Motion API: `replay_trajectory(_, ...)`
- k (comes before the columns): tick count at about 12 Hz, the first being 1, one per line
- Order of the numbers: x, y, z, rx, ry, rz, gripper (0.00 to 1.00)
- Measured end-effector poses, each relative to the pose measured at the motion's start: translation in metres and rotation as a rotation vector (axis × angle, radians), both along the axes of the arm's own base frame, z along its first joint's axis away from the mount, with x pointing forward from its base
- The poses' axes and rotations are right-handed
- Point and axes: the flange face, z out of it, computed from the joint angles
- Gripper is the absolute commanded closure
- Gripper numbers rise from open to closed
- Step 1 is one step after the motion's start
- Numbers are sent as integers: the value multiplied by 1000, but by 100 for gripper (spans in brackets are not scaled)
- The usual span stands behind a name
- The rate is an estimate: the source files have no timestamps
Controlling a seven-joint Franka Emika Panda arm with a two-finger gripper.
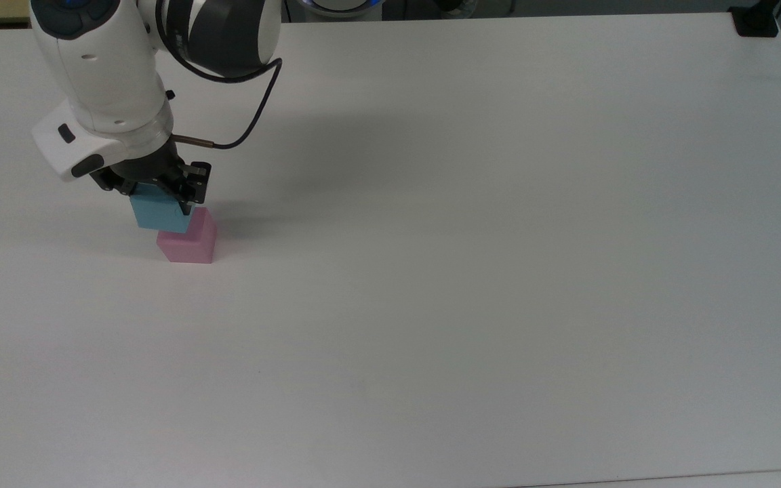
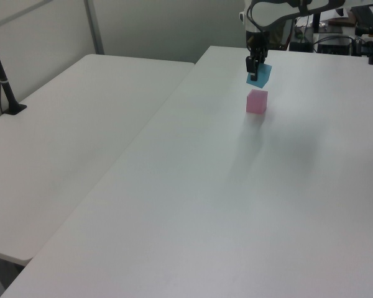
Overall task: Put blue cube on pink cube
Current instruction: 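Lower the light-blue cube onto the pink cube's top face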
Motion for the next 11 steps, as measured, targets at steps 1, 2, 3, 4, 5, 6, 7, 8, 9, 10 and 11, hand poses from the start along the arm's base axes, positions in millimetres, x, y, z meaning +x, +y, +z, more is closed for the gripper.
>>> replay_trajectory(1,0,-2,-5,0,10,14,87)
replay_trajectory(2,0,-3,-11,0,20,19,87)
replay_trajectory(3,1,-3,-16,-1,22,20,87)
replay_trajectory(4,1,-3,-21,-1,28,21,85)
replay_trajectory(5,2,-3,-27,-2,35,22,78)
replay_trajectory(6,4,-2,-33,-5,36,23,65)
replay_trajectory(7,4,-2,-37,-6,39,23,12)
replay_trajectory(8,5,-2,-39,-6,42,24,0)
replay_trajectory(9,4,-2,-40,-5,44,26,0)
replay_trajectory(10,3,-3,-43,-3,52,32,0)
replay_trajectory(11,2,-3,-47,-1,60,36,0)
